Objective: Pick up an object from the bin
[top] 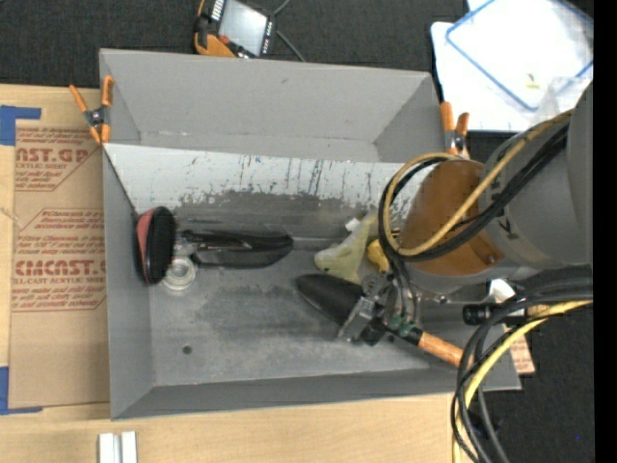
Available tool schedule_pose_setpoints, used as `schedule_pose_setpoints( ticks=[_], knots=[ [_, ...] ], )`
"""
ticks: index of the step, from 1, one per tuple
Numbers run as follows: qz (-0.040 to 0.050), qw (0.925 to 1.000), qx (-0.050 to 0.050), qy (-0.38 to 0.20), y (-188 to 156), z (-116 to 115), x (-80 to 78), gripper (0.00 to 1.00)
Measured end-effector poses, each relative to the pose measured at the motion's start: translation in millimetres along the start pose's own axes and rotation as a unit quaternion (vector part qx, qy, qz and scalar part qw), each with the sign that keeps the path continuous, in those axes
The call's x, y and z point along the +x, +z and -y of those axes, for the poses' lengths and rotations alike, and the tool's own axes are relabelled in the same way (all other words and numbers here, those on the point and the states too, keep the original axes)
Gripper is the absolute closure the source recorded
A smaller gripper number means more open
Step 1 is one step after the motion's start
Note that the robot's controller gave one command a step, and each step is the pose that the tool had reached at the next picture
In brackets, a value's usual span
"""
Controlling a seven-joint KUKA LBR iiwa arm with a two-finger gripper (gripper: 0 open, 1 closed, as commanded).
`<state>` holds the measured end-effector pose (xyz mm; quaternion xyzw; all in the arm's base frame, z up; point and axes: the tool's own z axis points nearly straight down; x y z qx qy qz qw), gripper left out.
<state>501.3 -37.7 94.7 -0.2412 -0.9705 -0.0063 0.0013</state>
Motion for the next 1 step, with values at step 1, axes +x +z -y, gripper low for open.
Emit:
schedule_pose_setpoints(
  ticks=[1],
  knots=[
    [0.0003,1.0,0.0,0.0,-22.4,-0.4,-0.2,1.0]
  ],
)
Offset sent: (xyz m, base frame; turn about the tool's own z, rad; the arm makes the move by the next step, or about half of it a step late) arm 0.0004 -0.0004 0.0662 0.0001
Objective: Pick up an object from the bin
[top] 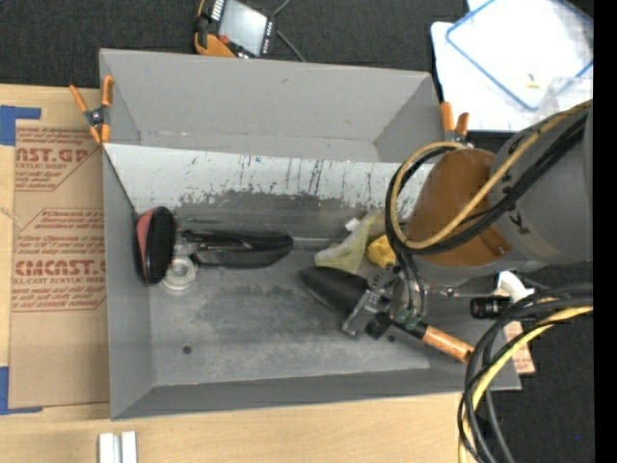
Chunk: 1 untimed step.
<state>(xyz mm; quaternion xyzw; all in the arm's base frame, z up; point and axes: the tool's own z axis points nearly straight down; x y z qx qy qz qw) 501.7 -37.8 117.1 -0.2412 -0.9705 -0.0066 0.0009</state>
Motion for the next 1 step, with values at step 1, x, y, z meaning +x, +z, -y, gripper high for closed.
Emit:
schedule_pose_setpoints(
  ticks=[1],
  knots=[
    [-0.0009,1.0,0.0,0.0,-24.8,-0.4,0.7,1.0]
  ],
)
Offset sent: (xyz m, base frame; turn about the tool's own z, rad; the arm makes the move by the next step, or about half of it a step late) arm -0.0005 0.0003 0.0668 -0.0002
